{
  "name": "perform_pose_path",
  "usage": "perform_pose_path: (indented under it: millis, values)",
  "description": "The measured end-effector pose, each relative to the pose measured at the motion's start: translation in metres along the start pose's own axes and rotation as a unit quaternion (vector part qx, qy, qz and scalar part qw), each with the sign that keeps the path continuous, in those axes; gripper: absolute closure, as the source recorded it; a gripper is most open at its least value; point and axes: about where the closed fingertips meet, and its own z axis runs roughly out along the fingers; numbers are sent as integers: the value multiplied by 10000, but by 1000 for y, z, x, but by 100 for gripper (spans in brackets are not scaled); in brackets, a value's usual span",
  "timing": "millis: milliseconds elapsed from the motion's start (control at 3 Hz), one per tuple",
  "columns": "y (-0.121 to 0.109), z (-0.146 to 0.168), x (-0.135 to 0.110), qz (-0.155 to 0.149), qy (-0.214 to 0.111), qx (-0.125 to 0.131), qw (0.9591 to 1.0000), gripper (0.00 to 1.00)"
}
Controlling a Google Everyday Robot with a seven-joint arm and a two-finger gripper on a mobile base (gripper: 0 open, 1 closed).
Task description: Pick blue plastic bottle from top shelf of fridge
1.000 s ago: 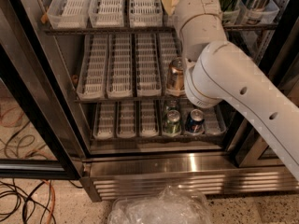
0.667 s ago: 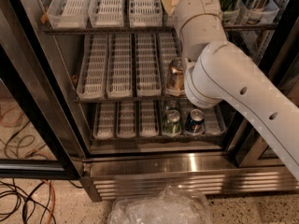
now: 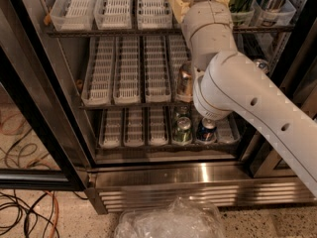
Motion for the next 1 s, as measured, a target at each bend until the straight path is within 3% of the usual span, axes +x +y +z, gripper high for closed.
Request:
perform_pose_path:
  millis: [667, 1000]
  values:
    - [1, 1, -3, -23, -26, -10, 10000, 28]
    - [1, 1, -3, -23, -26, -10, 10000, 47]
